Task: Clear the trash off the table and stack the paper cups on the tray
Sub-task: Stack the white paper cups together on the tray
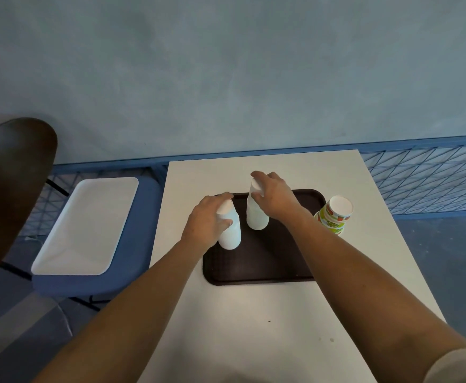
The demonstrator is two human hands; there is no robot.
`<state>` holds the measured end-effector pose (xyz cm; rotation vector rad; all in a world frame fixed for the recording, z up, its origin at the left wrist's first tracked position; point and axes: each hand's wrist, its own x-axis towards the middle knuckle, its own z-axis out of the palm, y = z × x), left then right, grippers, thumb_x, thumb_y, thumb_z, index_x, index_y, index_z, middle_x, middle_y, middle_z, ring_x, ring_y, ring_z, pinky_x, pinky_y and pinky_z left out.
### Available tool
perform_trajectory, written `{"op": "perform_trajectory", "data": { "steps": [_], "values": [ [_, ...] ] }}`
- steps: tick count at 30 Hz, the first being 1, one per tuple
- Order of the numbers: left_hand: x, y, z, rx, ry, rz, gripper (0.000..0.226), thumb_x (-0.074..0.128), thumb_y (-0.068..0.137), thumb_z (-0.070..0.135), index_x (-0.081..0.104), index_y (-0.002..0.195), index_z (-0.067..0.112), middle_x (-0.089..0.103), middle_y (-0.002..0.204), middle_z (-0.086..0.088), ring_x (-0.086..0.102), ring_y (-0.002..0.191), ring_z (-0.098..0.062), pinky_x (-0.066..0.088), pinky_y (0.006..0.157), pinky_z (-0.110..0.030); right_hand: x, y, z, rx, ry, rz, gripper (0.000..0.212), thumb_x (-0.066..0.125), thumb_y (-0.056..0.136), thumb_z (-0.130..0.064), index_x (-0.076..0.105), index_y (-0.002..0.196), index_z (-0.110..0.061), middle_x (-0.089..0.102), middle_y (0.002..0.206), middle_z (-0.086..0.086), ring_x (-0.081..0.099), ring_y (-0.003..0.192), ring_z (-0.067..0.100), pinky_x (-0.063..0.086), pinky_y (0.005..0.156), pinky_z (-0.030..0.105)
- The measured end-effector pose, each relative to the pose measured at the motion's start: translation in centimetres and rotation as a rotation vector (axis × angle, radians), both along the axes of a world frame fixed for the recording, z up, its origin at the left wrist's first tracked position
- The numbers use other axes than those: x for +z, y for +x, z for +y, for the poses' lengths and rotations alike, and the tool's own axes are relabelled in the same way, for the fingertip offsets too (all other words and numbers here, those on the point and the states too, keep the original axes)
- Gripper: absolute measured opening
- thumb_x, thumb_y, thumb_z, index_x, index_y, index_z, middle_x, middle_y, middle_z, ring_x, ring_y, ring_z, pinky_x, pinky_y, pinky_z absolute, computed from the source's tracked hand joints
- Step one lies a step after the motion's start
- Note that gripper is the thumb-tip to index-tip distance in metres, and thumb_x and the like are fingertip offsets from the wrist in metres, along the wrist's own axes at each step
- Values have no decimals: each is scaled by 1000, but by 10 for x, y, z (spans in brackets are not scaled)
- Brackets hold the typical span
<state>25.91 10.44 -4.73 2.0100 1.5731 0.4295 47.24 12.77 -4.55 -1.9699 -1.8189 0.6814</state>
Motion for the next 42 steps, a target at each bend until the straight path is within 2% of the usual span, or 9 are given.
{"op": "perform_trajectory", "data": {
  "steps": [8,15,20,23,27,31,35,38,42],
  "values": [
    [2,4,25,27,-15,9,64,79,88,19,53,144,38,59,139,-2,56,120,-26,49,104,-40,-5,7,-18,52,10,-86,54,56,102,-29,39,153,-28,52,135,12,61,112,34,53,92,40],
    [4,0,25,-10,-36,6,60,79,86,23,56,139,41,61,126,-1,57,112,-26,53,98,-42,-8,9,-37,-1,9,-86,55,56,102,-32,37,154,-30,51,139,11,59,118,34,52,95,41],
    [6,1,24,-24,-62,24,62,79,87,24,52,140,39,60,124,-2,57,113,-28,53,95,-40,-4,3,-38,-32,-23,-77,57,53,103,-31,31,156,-31,49,140,12,57,120,35,53,97,44],
    [11,5,24,-44,-109,27,71,82,84,33,45,144,40,58,131,-3,56,119,-29,50,94,-37,2,0,-40,-37,-34,-87,64,55,102,-32,25,158,-31,43,148,13,53,128,37,51,102,47],
    [22,6,18,-64,-89,19,93,86,80,41,32,155,47,43,153,-5,49,135,-28,47,108,-43,18,-5,-54,-78,56,-104,78,58,100,-40,12,162,-30,20,167,9,30,148,36,38,114,52],
    [38,8,10,-126,28,60,89,82,84,45,30,156,52,27,167,-2,32,150,-31,39,118,-51,44,-1,-77,-172,229,-104,65,55,102,-34,26,160,-24,22,168,6,20,154,29,30,120,47],
    [58,21,1,-249,145,90,79,76,91,43,31,156,53,25,169,2,28,153,-28,37,120,-52,65,21,-99,-274,309,-199,58,57,100,-26,38,155,-19,29,165,7,19,154,29,23,123,47],
    [68,32,-6,-333,197,108,77,74,94,39,30,155,55,23,170,4,27,154,-27,38,118,-50,69,41,-112,-335,303,-278,61,59,97,-29,41,154,-19,32,163,10,20,154,32,23,122,48],
    [74,53,-13,-403,200,137,80,75,93,30,31,156,52,20,170,3,26,154,-28,39,118,-47,57,59,-124,-324,103,-349,73,58,92,-46,29,157,-29,24,166,11,15,154,36,28,118,57]
  ]
}}
